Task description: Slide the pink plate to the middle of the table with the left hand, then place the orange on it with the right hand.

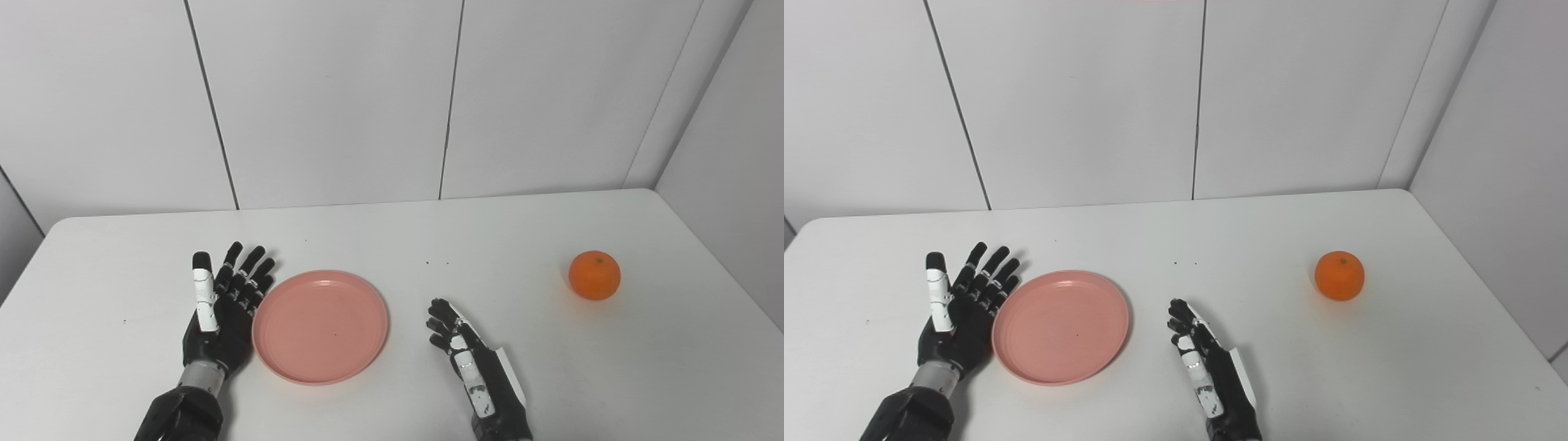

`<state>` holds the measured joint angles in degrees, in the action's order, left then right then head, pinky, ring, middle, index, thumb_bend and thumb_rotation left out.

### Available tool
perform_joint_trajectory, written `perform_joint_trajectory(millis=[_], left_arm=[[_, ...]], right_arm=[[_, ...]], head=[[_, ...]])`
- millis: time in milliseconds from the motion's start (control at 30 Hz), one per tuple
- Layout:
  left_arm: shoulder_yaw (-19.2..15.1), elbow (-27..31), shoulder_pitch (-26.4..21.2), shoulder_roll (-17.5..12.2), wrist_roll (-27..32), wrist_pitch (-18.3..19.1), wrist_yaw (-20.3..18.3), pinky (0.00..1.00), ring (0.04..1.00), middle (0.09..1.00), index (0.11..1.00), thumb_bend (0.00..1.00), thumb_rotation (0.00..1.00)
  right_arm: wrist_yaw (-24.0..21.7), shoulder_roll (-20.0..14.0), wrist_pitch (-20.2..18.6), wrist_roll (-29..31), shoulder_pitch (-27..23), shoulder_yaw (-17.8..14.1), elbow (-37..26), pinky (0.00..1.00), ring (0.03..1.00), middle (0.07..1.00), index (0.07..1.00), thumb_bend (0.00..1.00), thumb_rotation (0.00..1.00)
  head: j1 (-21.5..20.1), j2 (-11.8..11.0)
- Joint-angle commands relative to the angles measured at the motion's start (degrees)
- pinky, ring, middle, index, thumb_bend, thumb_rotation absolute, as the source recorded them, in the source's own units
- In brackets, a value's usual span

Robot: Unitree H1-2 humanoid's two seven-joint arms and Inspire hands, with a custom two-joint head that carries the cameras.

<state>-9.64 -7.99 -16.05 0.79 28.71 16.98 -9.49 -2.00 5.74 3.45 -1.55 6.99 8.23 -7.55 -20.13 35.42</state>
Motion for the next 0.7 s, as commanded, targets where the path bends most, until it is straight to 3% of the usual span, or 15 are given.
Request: perform_joint_trajectory(millis=[0, 333, 667], left_arm=[[0.51, -1.66, 2.22, 0.65, -0.38, 3.09, 1.05, 1.00, 0.909, 0.921, 1.000, 0.92, 0.83], [1.07, -1.96, 2.33, 1.88, -0.83, 2.01, 1.21, 1.00, 0.907, 0.901, 1.000, 0.94, 0.83], [1.57, -1.67, 2.42, 2.15, -0.65, 2.67, 1.07, 1.00, 0.918, 0.914, 1.000, 0.93, 0.83]], right_arm=[[0.14, 0.86, 0.92, -0.02, 0.70, 0.52, 1.87, 0.90, 0.896, 0.902, 0.877, 0.89, 0.95], [0.68, 1.09, 0.63, -0.11, 0.02, 0.76, 1.80, 0.89, 0.897, 0.900, 0.872, 0.91, 0.95], [0.72, 1.32, 0.75, 0.01, -0.17, 0.75, 2.22, 0.88, 0.893, 0.898, 0.869, 0.91, 0.94]], head=[[0.05, -0.08], [-1.27, 1.15], [-1.47, 0.66]])
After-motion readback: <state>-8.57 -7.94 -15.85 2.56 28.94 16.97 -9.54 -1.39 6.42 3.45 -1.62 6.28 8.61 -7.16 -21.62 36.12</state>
